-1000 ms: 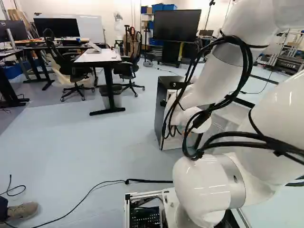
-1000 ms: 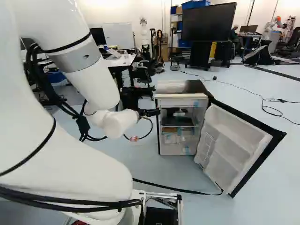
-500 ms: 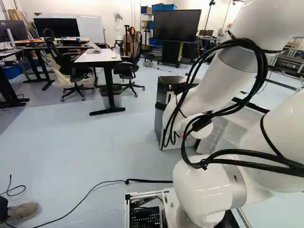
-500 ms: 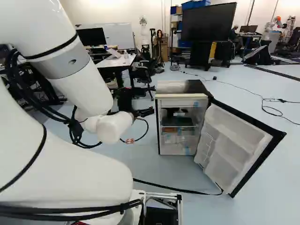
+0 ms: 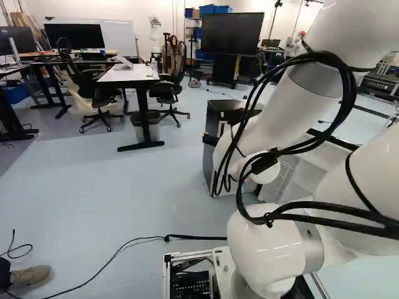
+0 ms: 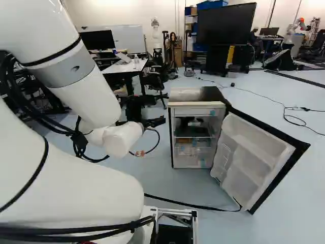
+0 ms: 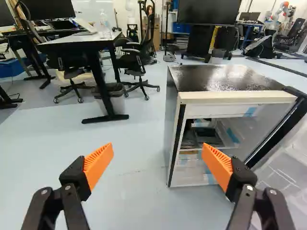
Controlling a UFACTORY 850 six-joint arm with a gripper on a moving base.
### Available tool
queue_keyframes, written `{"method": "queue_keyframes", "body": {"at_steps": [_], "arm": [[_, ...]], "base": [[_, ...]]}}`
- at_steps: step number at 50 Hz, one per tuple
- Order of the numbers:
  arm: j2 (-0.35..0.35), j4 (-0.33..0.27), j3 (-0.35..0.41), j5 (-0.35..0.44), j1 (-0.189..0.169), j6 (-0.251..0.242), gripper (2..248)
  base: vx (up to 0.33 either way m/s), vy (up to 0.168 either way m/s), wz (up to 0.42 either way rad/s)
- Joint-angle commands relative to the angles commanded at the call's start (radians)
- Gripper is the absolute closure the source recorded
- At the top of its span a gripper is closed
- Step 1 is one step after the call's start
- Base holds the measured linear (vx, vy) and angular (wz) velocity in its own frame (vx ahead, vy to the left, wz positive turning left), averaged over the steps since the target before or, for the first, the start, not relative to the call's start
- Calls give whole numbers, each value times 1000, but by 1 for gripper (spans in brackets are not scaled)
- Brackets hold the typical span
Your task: Open the fridge door
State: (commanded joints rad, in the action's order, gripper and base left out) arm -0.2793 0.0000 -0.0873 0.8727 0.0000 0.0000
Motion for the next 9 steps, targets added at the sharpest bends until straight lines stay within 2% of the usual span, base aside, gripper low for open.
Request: {"method": "queue_keyframes", "body": {"at_steps": [9], "arm": [[0,0,0,0,0,0,3]], "base": [[0,0,0]]}}
